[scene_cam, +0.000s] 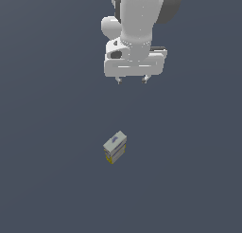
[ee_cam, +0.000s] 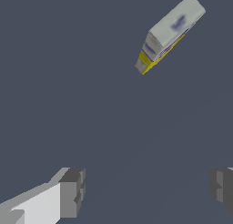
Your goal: Pick up the object and move it to a goal position.
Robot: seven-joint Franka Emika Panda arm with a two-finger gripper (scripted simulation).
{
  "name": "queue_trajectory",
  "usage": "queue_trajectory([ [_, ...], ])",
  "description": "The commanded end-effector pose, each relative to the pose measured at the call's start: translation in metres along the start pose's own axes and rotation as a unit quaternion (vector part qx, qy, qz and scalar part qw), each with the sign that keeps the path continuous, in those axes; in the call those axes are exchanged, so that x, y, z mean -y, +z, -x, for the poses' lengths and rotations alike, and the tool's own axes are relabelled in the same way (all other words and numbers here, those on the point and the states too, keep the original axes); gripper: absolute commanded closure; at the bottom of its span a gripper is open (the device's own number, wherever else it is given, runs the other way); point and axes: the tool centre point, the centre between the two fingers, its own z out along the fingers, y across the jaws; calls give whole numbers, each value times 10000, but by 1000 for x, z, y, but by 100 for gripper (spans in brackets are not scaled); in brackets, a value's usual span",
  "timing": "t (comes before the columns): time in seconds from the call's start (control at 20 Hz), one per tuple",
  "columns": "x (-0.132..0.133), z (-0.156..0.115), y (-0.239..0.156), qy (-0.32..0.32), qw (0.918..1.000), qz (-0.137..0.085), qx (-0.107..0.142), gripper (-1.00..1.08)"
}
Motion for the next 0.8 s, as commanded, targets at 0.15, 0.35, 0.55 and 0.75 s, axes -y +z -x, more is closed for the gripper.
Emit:
queue_trajectory([
  [0.15,-4,-14,3,295,9996,-22,-20,-92],
  [0.35,-10,-32,8,664,9978,-44,-46,-92],
  [0.55,-18,-55,15,1159,9932,-69,-80,-92],
  [0.75,-30,-82,26,1759,9843,-91,-120,-92],
])
